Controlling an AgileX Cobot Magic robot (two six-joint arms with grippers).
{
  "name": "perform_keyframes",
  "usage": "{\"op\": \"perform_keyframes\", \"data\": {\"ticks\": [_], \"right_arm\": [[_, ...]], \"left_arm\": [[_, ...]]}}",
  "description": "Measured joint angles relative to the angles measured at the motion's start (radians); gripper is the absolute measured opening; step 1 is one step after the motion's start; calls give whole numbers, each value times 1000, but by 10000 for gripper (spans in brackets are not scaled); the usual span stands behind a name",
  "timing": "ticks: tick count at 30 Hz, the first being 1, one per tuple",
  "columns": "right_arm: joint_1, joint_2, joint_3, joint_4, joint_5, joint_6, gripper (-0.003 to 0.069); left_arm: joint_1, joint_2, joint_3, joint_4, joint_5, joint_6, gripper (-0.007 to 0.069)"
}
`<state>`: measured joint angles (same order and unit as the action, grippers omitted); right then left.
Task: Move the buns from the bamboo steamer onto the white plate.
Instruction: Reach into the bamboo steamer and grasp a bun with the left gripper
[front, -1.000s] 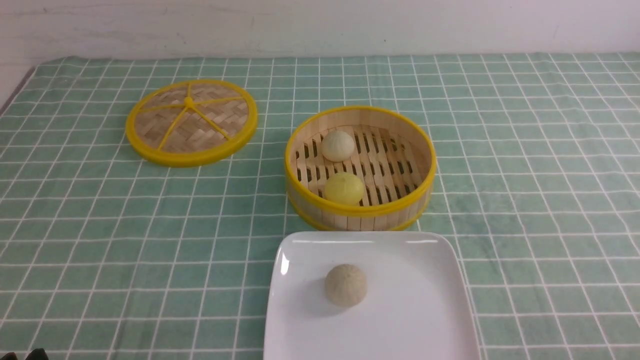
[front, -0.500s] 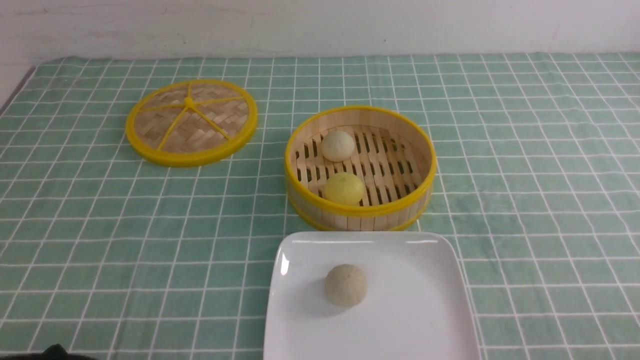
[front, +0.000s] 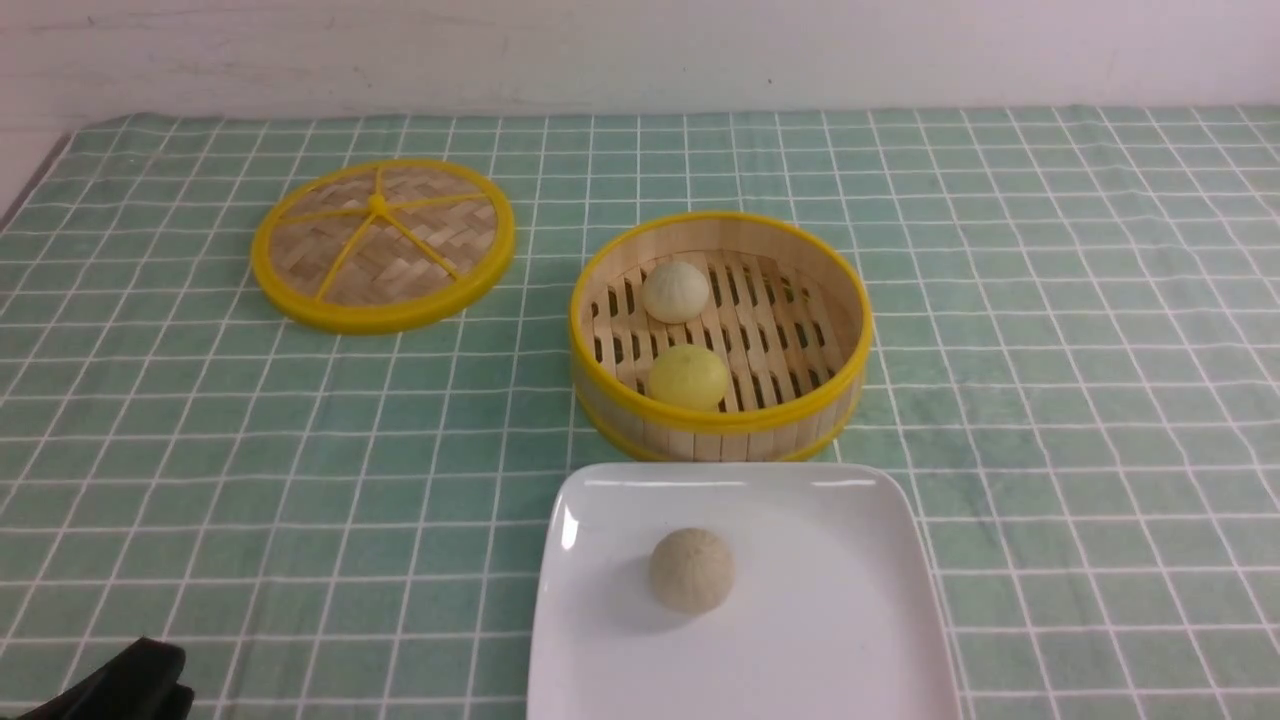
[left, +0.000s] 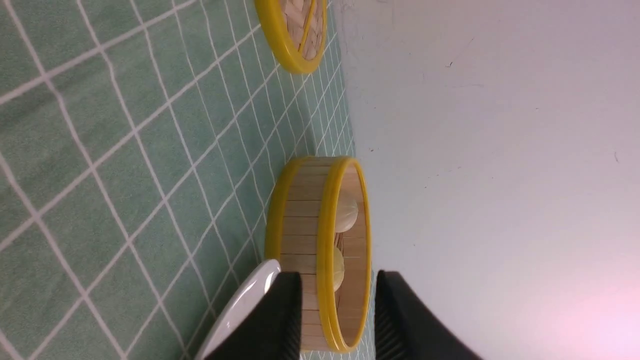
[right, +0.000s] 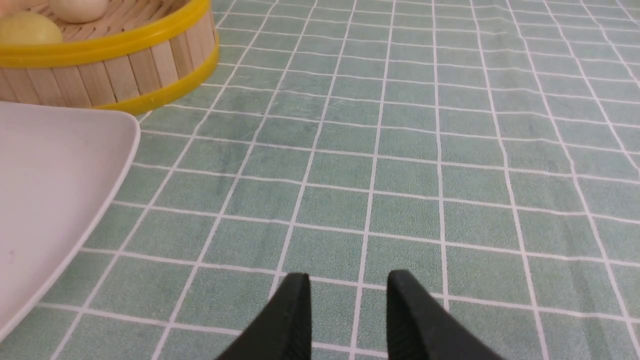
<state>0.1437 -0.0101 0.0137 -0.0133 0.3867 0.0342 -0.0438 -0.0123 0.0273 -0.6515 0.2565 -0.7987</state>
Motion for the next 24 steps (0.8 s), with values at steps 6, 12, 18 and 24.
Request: {"op": "perform_keyframes", "data": {"ticks": [6,12,18,24], "right_arm": [[0,0,0,0,0,0,240],[0,0,0,0,0,0,240],[-1,0,0,0,0,0,240],[-1,0,0,0,0,0,240]], "left_arm": [[0,0,-6,70,-37,66,221],[0,52,-236,193,94,265,25],[0,374,-504,375,362,352,1],[0,907,-846,602,673,395,1]]}}
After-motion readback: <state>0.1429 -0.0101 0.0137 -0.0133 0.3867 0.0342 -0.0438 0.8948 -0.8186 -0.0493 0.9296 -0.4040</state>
